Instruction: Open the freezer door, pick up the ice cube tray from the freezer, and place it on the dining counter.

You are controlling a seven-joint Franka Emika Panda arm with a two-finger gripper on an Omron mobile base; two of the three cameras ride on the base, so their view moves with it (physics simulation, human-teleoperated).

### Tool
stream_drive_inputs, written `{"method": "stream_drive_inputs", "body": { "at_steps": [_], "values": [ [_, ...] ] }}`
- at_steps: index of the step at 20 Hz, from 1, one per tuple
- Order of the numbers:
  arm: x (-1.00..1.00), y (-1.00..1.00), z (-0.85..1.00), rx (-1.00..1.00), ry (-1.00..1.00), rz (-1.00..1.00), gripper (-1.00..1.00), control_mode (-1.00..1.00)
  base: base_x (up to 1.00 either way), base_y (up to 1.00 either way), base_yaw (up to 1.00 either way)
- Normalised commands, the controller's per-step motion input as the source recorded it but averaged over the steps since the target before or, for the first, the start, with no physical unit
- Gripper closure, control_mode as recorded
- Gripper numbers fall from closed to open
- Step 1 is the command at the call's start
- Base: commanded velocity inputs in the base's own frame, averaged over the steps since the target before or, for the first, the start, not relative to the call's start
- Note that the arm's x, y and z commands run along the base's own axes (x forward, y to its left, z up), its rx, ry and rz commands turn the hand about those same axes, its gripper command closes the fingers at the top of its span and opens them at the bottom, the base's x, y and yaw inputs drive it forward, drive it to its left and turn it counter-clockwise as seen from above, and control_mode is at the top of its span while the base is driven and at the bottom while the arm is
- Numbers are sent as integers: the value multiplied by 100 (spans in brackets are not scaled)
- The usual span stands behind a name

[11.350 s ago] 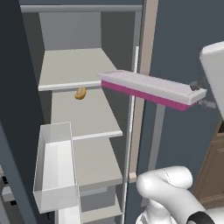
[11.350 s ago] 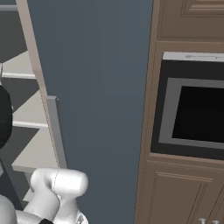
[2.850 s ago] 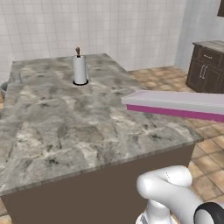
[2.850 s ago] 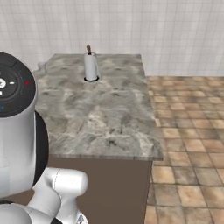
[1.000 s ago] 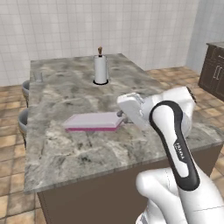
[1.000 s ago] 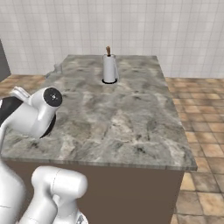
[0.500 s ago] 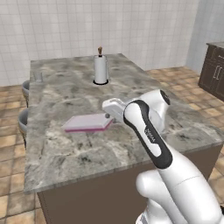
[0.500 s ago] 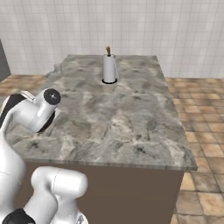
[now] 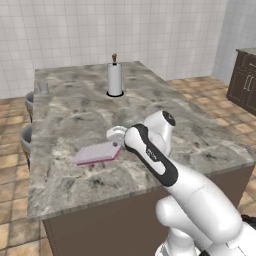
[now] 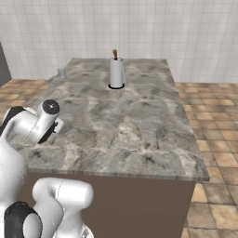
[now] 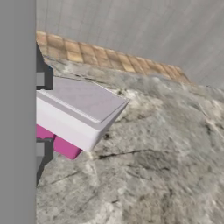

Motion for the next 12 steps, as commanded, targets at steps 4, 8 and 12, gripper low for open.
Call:
{"method": "stream_drive_inputs", "body": {
  "at_steps": [4,8,12],
  "values": [
    [28,22,-44,-8,0,7,100,-100,0,0,0],
    [23,12,-46,-10,0,9,100,-100,0,0,0],
    [44,6,-54,-11,0,11,100,-100,0,0,0]
  ]
}}
